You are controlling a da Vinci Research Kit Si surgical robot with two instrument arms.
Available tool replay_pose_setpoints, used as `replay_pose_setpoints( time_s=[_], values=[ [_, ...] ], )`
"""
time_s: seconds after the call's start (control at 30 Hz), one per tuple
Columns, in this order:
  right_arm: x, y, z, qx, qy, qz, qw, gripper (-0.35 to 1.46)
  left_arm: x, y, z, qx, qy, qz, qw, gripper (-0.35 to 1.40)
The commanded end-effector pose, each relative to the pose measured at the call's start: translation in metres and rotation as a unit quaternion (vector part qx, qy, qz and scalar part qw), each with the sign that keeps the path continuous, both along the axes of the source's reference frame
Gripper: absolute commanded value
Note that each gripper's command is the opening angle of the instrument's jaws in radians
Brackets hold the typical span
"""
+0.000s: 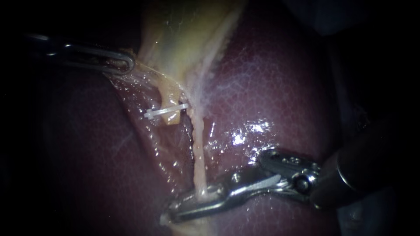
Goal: Clipping first clip right tube
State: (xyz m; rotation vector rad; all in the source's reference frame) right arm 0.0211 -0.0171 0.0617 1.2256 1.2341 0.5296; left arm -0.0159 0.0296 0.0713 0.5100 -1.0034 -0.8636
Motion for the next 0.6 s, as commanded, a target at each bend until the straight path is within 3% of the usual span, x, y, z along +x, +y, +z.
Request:
replay_pose_setpoints(
  time_s=[0.03,0.6],
  values=[
    [0.0001,0.0,0.0,-0.001,-0.001,0.003,1.0,-0.35,0.0,0.0,0.0,0.0,0.0,0.0,1.0,-0.35],
    [0.0001,0.0005,0.0006,0.002,-0.004,0.005,1.0,-0.35,0.0,0.0,0.0,0.0,0.0,0.0,1.0,-0.35]
  ],
)
